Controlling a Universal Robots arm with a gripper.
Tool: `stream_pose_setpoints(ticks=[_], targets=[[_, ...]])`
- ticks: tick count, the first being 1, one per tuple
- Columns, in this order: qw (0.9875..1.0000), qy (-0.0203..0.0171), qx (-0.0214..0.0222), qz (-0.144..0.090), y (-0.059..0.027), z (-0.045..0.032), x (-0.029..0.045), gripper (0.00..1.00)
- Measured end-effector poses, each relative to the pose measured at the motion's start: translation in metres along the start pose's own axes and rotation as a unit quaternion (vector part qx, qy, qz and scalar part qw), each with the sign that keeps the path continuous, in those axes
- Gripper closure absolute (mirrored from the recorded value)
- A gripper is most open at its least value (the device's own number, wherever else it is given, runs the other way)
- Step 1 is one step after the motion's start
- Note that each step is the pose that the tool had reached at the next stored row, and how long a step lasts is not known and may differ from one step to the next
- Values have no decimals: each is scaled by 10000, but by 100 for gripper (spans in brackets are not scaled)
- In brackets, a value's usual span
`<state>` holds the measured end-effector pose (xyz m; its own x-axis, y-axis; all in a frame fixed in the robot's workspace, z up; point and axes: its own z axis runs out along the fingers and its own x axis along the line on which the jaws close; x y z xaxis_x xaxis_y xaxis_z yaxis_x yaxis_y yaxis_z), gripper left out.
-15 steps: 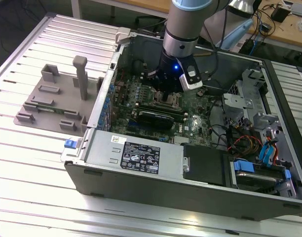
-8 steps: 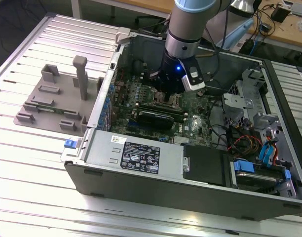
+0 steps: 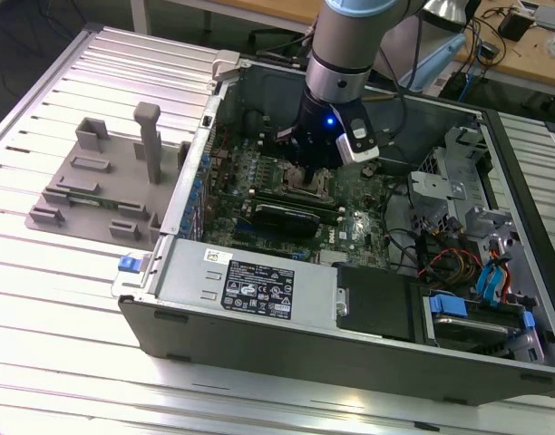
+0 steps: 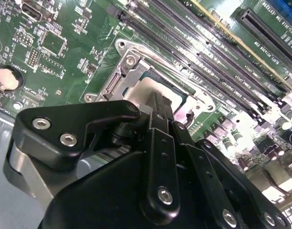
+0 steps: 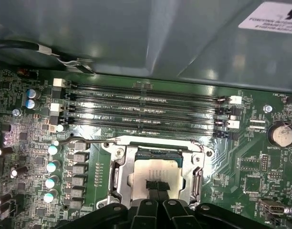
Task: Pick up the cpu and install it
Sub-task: 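Close the cpu cover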
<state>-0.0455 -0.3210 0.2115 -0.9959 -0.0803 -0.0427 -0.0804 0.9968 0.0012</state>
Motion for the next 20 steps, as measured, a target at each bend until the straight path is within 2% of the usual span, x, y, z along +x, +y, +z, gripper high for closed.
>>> stream_pose_setpoints(ticks=[6,15,20], targets=[[10000,1,2,-1,67,28,9,89],[10000,3,6,0,65,77,-14,89],[10000,1,3,0,62,88,-63,89]])
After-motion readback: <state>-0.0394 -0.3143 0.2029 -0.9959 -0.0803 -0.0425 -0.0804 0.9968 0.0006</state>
